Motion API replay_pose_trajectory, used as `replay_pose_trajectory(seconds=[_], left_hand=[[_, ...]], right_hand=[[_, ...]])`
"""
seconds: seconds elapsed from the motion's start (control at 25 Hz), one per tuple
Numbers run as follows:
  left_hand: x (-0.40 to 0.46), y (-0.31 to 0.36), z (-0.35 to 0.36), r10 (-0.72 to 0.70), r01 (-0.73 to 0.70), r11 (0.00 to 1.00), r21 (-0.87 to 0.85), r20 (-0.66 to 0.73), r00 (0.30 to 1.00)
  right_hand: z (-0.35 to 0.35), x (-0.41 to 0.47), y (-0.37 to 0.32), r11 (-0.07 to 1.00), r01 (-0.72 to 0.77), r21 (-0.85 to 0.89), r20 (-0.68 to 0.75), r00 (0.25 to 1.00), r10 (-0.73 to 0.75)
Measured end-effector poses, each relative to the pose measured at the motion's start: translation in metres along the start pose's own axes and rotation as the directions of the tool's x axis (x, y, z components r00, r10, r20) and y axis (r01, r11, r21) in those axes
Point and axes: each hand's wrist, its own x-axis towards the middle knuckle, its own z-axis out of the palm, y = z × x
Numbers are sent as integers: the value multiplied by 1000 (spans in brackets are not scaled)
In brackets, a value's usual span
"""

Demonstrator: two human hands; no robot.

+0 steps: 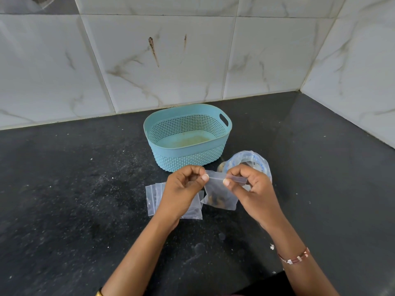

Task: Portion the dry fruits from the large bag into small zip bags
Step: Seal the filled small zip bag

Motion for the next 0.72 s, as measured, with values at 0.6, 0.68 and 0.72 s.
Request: replay_pose_trajectory(seconds=[0.6, 0.68, 0.72], left_hand=[[0, -9, 7, 25, -27, 986, 167, 15, 1000], [-1, -11, 10, 71, -71, 974, 217, 9, 997], [-1, -12, 11, 88, -85, 968, 238, 0, 996]], right_hand=[[3, -1, -1, 994, 25, -106, -2, 1000, -25], [7, 0, 0, 982, 57, -179, -14, 998, -60], [9, 0, 1, 975, 78, -209, -25, 996, -85]])
